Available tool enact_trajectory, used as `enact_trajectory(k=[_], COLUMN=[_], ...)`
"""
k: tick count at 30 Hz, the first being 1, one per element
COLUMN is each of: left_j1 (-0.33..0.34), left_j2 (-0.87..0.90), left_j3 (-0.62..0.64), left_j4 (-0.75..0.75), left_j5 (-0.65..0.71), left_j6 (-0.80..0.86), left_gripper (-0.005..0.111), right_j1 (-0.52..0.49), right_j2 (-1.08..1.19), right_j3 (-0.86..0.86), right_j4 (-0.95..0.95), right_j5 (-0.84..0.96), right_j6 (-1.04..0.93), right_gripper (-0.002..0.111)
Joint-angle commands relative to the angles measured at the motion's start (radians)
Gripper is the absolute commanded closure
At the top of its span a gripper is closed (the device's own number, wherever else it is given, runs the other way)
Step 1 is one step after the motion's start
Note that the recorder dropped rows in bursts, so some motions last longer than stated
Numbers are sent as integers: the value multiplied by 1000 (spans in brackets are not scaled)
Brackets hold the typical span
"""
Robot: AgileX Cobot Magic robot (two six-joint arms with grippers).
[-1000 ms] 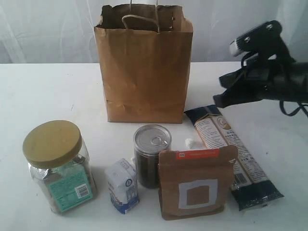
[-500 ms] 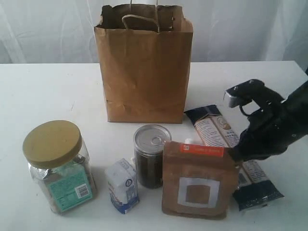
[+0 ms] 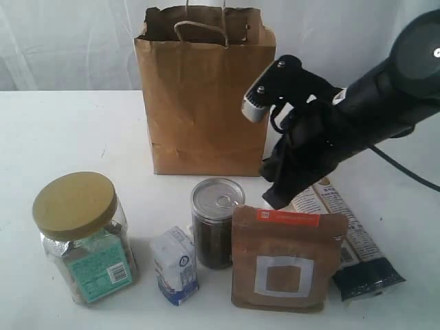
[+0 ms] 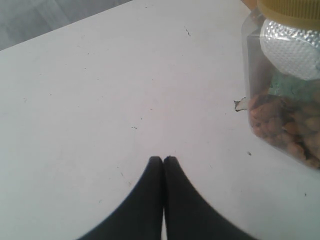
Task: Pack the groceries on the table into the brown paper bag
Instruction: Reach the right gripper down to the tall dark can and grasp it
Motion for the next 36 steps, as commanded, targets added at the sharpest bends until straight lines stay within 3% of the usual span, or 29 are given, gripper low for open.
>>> enact_trajectory(k=[1,5,8,9,11,12,14,36], left_j1=[-5,-5,-5,-5,-5,-5,-5,-5], left_j2=[-4,-4,-4,-4,-4,-4,-4,-4], left_j3=[0,0,0,0,0,0,0,0], left_j4=[-8,-8,-8,-8,-8,-8,-8,-8], left_j5=[-1,-1,-1,-1,-1,-1,-1,-1], left_j6=[-1,-1,-1,-1,-1,-1,-1,-1], left_gripper=[107,107,107,107,107,107,107,107], right_j1=[57,85,102,109,129,146,165,198], right_j2=[47,81,84,84,86,92,110,283], right_j3=[-61,-96,-98,-98,-98,-98,-98,-98], right_j4=[3,-2,-11,-12,-14,-14,-14,31], right_j5=[-13,-67,-58,-51,-57,-82,-130,-213], right_j6=[-14,-56,-56,-54,-25,-26,-28,69], right_gripper=[108,106,95,89,63,43,25,25])
